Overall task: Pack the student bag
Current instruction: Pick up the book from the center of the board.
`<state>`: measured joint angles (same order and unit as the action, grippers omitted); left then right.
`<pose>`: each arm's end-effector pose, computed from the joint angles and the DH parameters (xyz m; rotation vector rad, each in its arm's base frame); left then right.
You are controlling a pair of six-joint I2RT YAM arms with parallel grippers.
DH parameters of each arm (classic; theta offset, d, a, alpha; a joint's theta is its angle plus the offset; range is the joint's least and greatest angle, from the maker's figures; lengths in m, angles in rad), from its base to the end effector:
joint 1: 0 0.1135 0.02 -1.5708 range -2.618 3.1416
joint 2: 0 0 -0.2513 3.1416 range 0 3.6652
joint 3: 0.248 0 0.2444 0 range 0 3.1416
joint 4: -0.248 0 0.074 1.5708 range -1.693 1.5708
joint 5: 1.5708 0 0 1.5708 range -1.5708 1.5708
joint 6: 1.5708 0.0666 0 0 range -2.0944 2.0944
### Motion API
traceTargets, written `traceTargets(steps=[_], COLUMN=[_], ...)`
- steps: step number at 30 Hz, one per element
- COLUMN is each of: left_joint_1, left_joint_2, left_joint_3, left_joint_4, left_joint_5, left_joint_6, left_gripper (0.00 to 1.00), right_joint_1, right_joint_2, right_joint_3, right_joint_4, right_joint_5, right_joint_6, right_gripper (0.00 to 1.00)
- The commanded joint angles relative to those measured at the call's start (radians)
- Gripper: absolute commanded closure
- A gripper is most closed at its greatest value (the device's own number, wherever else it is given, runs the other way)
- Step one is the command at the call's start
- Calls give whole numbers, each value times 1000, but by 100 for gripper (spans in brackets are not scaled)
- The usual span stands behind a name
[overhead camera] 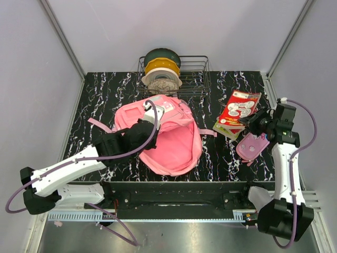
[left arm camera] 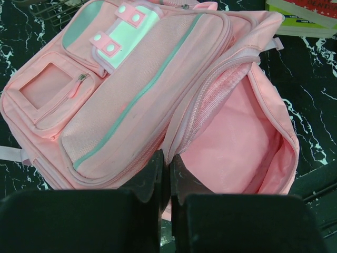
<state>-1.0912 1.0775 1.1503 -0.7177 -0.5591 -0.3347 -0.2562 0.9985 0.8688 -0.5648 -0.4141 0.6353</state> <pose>0.1408 -0.1941 0.3335 0.4941 2.0553 -0.2287 0.2296 -0.0324 0.2672 0.7774 2.1452 0.6689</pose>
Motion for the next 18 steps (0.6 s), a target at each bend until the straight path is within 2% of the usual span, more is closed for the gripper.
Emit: traceTargets(steps=[1, 4, 7, 8, 11, 12, 15, 16, 18], left_joint_1=[8, 8, 8, 8, 8, 8, 10, 10, 10], left_joint_2=[-54, -70, -86, -90, -90, -88, -76, -71, -61], left_joint_3=[35, 42, 52, 54, 66, 69, 75, 75, 80], left_joint_4=[52, 52, 52, 58, 61, 63, 79, 86, 89], left_joint_5=[-136, -183, -219, -222, -245, -252, -265, -265, -269], left_joint_6=[-26, -17, -7, 0, 5, 2, 0, 8, 10], left_gripper=[100, 100, 100, 100, 100, 100, 100, 100, 100], right_joint_1=[3, 3, 5, 5, 55, 76, 216, 301, 345], right_joint_2=[-60, -98, -116, -118, -121, -121, -132, -136, -144], right_joint_3=[102, 142, 130, 124, 157, 150, 86, 79, 78], right_joint_4=[-69, -142, -145, -177, -338, -345, -253, -241, -228], right_joint_5=[-270, -345, -568, -592, -516, -511, -555, -507, -485], right_joint_6=[13, 3, 38, 40, -51, -62, 25, 44, 66], right_gripper=[100, 100, 100, 100, 100, 100, 100, 100, 100])
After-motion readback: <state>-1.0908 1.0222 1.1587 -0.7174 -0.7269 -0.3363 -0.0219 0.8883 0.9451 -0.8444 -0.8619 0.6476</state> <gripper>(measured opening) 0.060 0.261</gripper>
